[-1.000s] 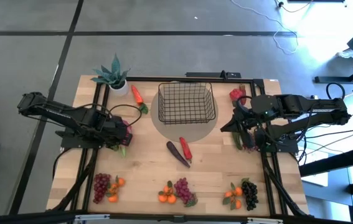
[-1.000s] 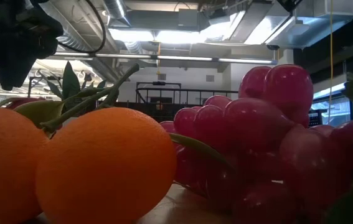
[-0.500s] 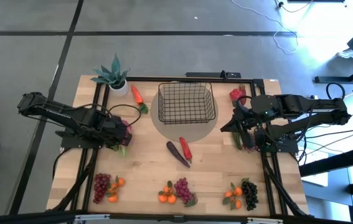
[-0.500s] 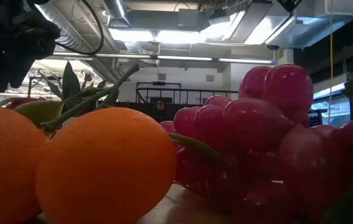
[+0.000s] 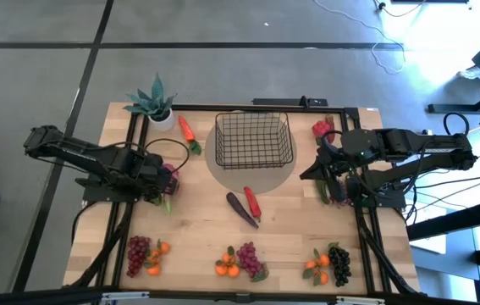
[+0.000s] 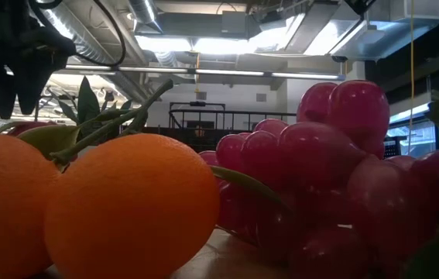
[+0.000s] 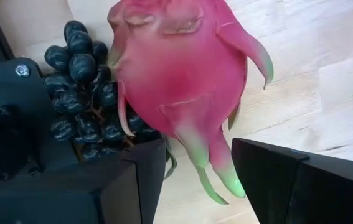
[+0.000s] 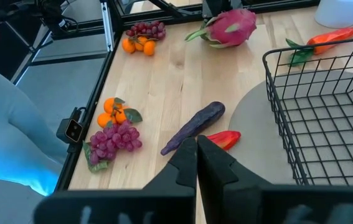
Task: Build produce basket
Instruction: Put the red dragon fruit into the black wire basket
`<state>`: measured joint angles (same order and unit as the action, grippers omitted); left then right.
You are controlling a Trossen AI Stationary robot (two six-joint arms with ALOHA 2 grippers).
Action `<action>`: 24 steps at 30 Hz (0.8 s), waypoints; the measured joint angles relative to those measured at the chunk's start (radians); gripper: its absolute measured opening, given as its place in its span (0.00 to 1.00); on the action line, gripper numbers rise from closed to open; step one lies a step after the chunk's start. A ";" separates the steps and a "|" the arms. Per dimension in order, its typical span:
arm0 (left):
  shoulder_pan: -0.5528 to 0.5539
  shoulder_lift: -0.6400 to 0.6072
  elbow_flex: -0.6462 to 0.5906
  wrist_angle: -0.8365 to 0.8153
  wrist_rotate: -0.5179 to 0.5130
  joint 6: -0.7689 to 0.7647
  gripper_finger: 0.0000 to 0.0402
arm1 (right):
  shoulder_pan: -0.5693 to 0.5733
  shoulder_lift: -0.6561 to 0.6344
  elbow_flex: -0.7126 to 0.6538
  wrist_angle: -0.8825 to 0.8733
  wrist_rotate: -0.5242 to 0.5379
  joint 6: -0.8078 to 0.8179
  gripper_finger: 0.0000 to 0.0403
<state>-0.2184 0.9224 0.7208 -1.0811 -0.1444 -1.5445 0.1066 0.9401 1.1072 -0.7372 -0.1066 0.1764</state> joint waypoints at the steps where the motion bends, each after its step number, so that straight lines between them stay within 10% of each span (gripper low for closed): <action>1: 0.000 0.004 0.000 0.004 0.000 -0.001 0.43 | 0.000 0.000 0.000 0.000 0.000 0.001 0.00; 24: 0.000 0.126 0.000 0.019 -0.018 0.002 0.43 | 0.000 0.000 0.000 0.000 0.000 0.001 0.00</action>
<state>-0.2184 1.0481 0.7208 -1.0621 -0.1628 -1.5425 0.1066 0.9401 1.1072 -0.7372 -0.1066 0.1776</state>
